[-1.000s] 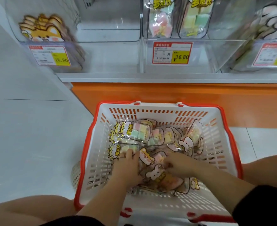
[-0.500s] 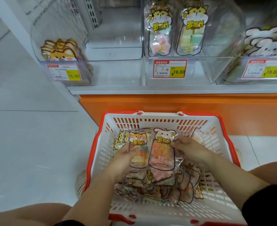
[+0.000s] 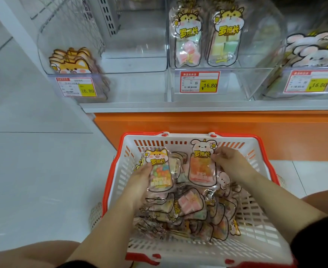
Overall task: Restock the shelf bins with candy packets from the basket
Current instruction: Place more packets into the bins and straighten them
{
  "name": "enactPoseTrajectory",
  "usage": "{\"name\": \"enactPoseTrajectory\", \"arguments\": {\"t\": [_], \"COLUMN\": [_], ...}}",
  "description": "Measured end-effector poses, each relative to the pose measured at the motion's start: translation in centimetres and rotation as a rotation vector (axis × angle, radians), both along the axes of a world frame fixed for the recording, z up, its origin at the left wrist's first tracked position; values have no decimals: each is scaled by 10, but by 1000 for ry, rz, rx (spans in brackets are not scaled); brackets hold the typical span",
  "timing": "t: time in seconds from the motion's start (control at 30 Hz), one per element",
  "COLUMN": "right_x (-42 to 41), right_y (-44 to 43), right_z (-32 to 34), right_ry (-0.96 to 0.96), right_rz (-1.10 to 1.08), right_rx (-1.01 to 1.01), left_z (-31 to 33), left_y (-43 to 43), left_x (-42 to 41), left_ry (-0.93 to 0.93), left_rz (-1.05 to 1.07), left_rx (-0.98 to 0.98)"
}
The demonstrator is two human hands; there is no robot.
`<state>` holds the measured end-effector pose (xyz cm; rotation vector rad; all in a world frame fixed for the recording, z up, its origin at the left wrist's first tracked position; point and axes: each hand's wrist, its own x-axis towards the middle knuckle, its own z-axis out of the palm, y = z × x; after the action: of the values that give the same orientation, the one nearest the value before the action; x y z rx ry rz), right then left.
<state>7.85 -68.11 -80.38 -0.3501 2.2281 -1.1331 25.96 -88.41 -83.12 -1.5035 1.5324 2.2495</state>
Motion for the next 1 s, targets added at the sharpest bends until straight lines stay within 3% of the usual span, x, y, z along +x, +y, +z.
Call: {"name": "enactPoseTrajectory", "arguments": {"t": [0.2,0.4,0.47,0.67,0.8,0.9,1.0], "right_x": [3,15,18,17,25,29,31], "right_y": [3,9,5,-11,-5,5,15], "right_z": [-13,-41,-40,18,73,102,125], "right_ry": [-17,-12,-114,-477,-459,-417,-386], "right_rz": [35,228,137,-84,-70,-91,-134], "right_rx": [36,303,219,-276,-442,-548,-612], "left_z": [-4,7,10,47,86,119,148], "left_y": [9,3,1,5,9,22,35], "left_x": [13,10,11,4,-2,-2,0], "left_ry": [-37,-62,-72,56,236,357,359], "left_rz": [-142,-200,-175,-98,-120,-259,-395], "left_rx": [-144,-293,-325,-300,-331,-479,-640]}}
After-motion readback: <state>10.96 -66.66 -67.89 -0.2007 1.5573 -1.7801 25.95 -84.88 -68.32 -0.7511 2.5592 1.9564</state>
